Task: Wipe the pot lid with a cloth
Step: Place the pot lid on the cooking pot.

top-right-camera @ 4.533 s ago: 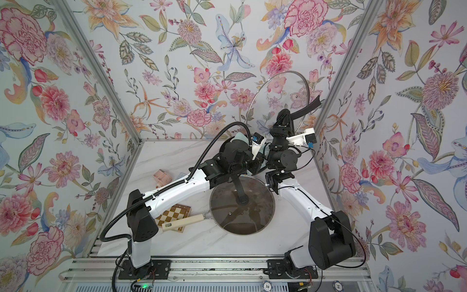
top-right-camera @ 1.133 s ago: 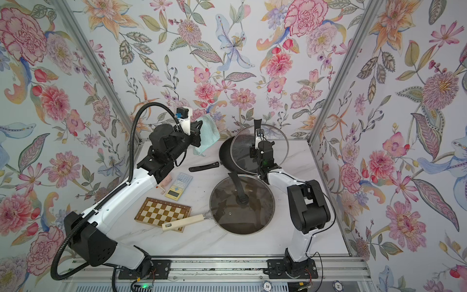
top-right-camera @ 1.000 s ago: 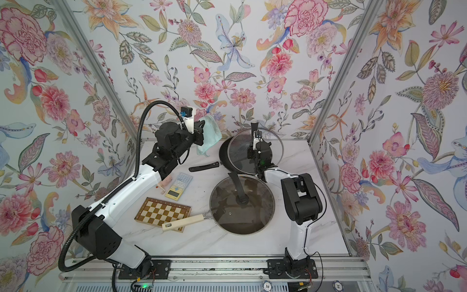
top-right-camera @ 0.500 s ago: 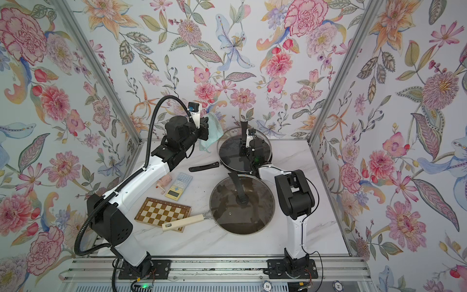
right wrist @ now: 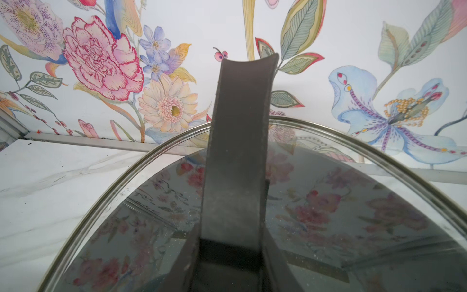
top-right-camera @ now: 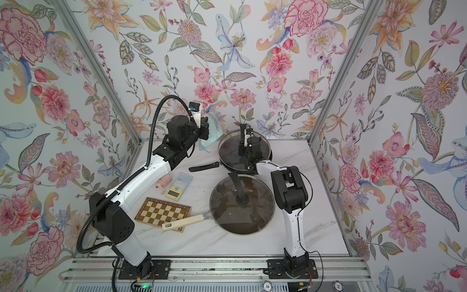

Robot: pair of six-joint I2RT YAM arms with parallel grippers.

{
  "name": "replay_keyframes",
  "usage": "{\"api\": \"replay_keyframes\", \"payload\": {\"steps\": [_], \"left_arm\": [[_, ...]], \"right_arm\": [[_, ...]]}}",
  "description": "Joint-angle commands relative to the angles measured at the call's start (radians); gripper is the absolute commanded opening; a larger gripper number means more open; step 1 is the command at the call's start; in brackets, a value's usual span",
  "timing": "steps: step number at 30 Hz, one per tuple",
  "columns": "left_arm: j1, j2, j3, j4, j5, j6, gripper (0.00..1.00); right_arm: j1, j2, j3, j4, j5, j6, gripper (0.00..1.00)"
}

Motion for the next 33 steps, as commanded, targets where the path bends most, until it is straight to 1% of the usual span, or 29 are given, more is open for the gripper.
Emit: {"api": "replay_keyframes", "payload": {"steps": [1, 12, 17, 25, 28, 33], "left_arm": [[-0.004, 0.007, 0.028, 0.006, -0.02, 0.013, 0.0], [-0.004, 0.056, 0.084, -0.001, 0.024, 0.01, 0.0], [-0.003, 0.044, 0.066, 0.009, 0.027, 0.003, 0.0], [-0.004, 0.014, 0.023, 0.015, 0.019, -0.007, 0.0], [-0.004, 0.008, 0.015, 0.012, 0.015, -0.012, 0.0], [-0.004, -0.007, -0.009, 0.02, 0.006, -0.021, 0.0]], "right_arm": [[0.001, -0.063, 0.046, 0.042, 0.014, -0.038, 0.0], [-0.007, -0.124, -0.034, 0.068, -0.024, -0.052, 0.0], [-0.022, -0.139, -0.09, 0.135, -0.024, -0.012, 0.0], [-0.035, -0.115, -0.101, 0.182, 0.005, -0.005, 0.0], [-0.04, -0.105, -0.085, 0.175, 0.01, -0.004, 0.0], [-0.034, -0.09, -0.075, 0.155, -0.017, -0.006, 0.0]]}}
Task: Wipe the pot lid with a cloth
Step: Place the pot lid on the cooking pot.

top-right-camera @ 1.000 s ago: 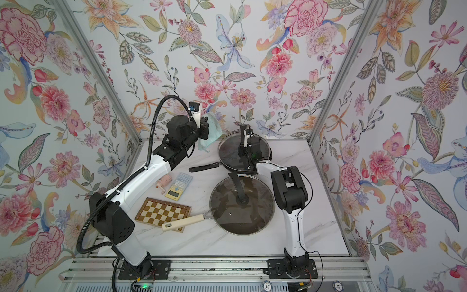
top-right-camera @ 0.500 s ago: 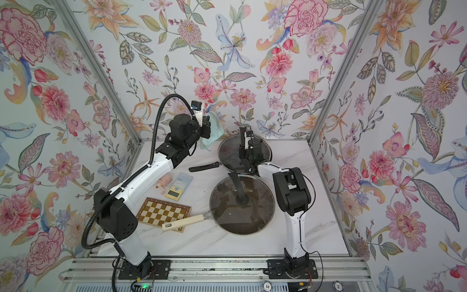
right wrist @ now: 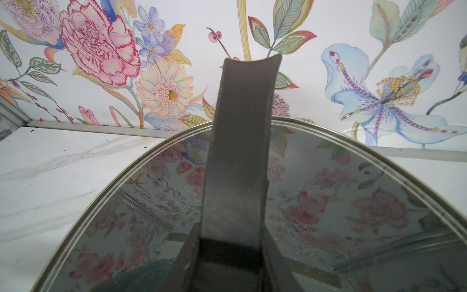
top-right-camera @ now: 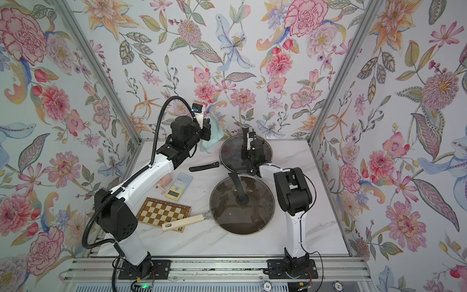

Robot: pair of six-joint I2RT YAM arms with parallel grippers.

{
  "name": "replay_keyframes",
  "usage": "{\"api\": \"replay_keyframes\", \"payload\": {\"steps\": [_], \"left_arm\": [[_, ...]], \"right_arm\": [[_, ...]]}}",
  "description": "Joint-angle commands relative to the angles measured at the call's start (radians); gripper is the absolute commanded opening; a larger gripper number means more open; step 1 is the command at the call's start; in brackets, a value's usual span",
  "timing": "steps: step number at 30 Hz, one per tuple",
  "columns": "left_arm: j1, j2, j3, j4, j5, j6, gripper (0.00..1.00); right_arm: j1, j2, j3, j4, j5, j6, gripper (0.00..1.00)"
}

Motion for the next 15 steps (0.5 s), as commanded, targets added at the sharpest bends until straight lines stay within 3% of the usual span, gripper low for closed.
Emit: {"api": "replay_keyframes", "payload": {"steps": [1, 3, 5, 7, 15], "left_arm": [[-0.004, -0.05, -0.018, 0.021, 0.002, -0.018, 0.0], [-0.004, -0.051, -0.02, 0.019, 0.003, -0.017, 0.0], [-0.004, -0.052, -0.021, 0.019, 0.005, -0.018, 0.0], [-0.004, -0.054, -0.025, 0.019, 0.004, -0.021, 0.0], [-0.004, -0.076, -0.058, 0.025, -0.001, -0.026, 0.0]], "right_arm": [[-0.007, -0.027, 0.036, 0.125, 0.009, -0.012, 0.0], [-0.004, -0.022, 0.034, 0.131, -0.004, -0.016, 0.04], [-0.003, -0.018, 0.03, 0.147, -0.021, -0.015, 0.21], [-0.005, -0.014, 0.028, 0.169, -0.041, -0.008, 0.25], [-0.007, 0.039, 0.071, 0.206, -0.059, 0.033, 0.17]]}}
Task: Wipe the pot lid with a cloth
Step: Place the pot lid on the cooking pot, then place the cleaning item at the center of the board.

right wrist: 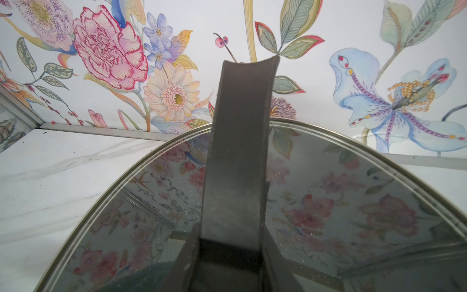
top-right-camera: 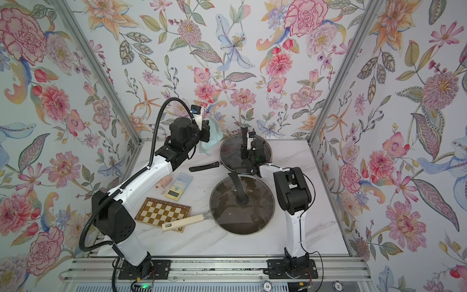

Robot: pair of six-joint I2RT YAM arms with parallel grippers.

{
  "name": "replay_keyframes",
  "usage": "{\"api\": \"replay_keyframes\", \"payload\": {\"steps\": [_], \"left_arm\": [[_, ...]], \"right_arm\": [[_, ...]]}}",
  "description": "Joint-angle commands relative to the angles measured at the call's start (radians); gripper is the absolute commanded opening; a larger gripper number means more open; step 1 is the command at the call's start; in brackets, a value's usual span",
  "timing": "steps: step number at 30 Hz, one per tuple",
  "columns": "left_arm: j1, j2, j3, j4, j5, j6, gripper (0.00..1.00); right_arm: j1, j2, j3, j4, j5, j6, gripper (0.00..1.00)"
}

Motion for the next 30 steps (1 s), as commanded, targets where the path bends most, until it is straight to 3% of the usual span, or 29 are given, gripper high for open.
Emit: {"api": "replay_keyframes", "payload": {"steps": [1, 6, 8, 9, 10, 11, 15, 21, 25, 30], "left_arm": [[-0.004, -0.045, -0.023, 0.025, -0.003, -0.011, 0.0], [-0.003, -0.055, -0.032, 0.028, -0.011, -0.009, 0.0], [-0.004, -0.053, -0.028, 0.026, -0.013, -0.002, 0.0], [-0.003, -0.051, -0.024, 0.025, -0.012, 0.0, 0.0], [-0.004, -0.049, -0.02, 0.024, -0.01, 0.001, 0.0], [-0.005, -0.046, -0.016, 0.024, -0.005, 0.003, 0.0], [-0.003, -0.032, 0.004, 0.014, 0.016, 0.007, 0.0], [0.001, -0.04, 0.005, 0.02, 0.051, 0.02, 0.0], [0.012, -0.084, -0.031, 0.033, 0.089, 0.026, 0.0], [0.033, -0.156, -0.101, 0.029, 0.153, 0.019, 0.0]], "right_arm": [[-0.004, 0.016, 0.066, 0.156, -0.01, 0.035, 0.17], [-0.002, 0.013, 0.06, 0.138, 0.008, 0.033, 0.2], [-0.002, 0.004, 0.051, 0.133, 0.014, 0.026, 0.28], [-0.002, -0.002, 0.047, 0.132, 0.019, 0.024, 0.39], [-0.002, -0.011, 0.042, 0.134, 0.025, 0.022, 0.63], [-0.002, -0.023, 0.037, 0.139, 0.025, 0.02, 1.0], [0.007, -0.097, 0.034, 0.118, 0.072, -0.025, 0.99], [0.028, -0.295, 0.051, -0.164, 0.198, -0.057, 0.99], [0.078, -0.46, -0.02, -0.275, 0.251, -0.038, 0.99], [0.156, -0.621, -0.08, -0.47, 0.278, 0.139, 0.99]]}}
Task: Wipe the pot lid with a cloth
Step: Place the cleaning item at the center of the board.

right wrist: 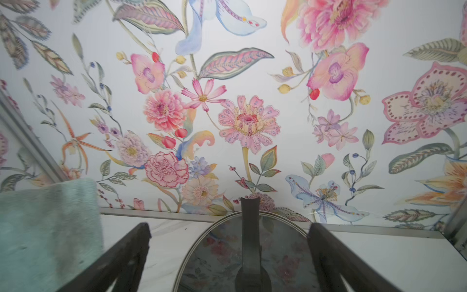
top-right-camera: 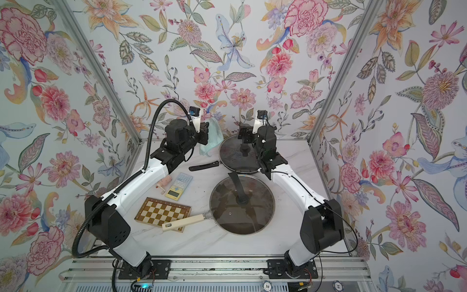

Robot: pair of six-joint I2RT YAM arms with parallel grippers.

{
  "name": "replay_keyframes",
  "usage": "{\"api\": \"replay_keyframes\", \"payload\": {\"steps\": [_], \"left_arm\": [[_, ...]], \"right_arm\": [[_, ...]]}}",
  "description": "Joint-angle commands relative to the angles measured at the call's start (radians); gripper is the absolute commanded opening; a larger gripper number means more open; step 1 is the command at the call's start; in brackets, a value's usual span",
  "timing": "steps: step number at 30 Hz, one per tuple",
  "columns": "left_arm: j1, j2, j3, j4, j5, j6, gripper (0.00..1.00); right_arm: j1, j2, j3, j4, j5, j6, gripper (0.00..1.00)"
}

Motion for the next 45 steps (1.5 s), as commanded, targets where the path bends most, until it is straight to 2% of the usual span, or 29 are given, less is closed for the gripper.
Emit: {"api": "replay_keyframes", "payload": {"steps": [1, 7, 13, 15, 16, 18, 21, 22, 24, 27, 29, 33, 37, 40, 45], "left_arm": [[0.025, -0.085, -0.048, 0.029, 0.075, 0.007, 0.0], [0.051, -0.193, -0.151, 0.022, 0.165, -0.017, 0.0], [0.066, -0.247, -0.186, -0.024, 0.273, -0.077, 0.0], [0.069, -0.26, -0.197, -0.022, 0.291, -0.088, 0.0], [0.067, -0.263, -0.198, -0.023, 0.298, -0.097, 0.0], [0.069, -0.267, -0.2, -0.017, 0.317, -0.117, 0.0], [0.069, -0.267, -0.201, 0.013, 0.391, -0.146, 0.0], [0.068, -0.261, -0.196, 0.018, 0.413, -0.163, 0.0], [0.068, -0.246, -0.191, 0.021, 0.457, -0.201, 0.0], [0.067, -0.253, -0.23, 0.081, 0.505, -0.258, 0.0], [0.066, -0.263, -0.241, 0.113, 0.53, -0.296, 0.0], [0.067, -0.273, -0.243, 0.145, 0.605, -0.344, 0.0], [0.065, -0.273, -0.238, 0.158, 0.648, -0.377, 0.0], [0.066, -0.268, -0.231, 0.195, 0.7, -0.42, 0.0], [0.054, -0.259, -0.237, 0.235, 0.749, -0.473, 0.0]], "right_arm": [[0.054, -0.063, -0.049, -0.229, 0.032, 0.152, 0.99], [0.275, -0.183, -0.185, -0.22, 0.082, 0.29, 0.99], [0.509, -0.182, -0.249, -0.129, 0.163, 0.466, 0.99], [0.605, -0.149, -0.216, -0.105, 0.227, 0.42, 0.99], [0.648, -0.135, -0.187, -0.098, 0.266, 0.339, 0.99], [0.682, -0.12, -0.134, -0.106, 0.284, 0.251, 0.99], [0.667, -0.132, -0.089, -0.221, 0.259, 0.234, 0.99], [0.637, -0.156, -0.102, -0.225, 0.207, 0.227, 0.99], [0.567, -0.219, -0.155, -0.18, 0.122, 0.234, 0.99], [0.484, -0.327, -0.274, -0.038, 0.103, 0.192, 0.99], [0.417, -0.364, -0.301, -0.021, 0.051, 0.158, 0.99], [0.312, -0.375, -0.283, -0.001, -0.185, 0.106, 0.99], [0.26, -0.35, -0.236, -0.02, -0.435, 0.077, 0.99], [0.254, -0.322, -0.215, -0.061, -0.481, 0.047, 0.99], [0.245, -0.265, -0.2, -0.014, -0.465, 0.05, 1.0]]}}
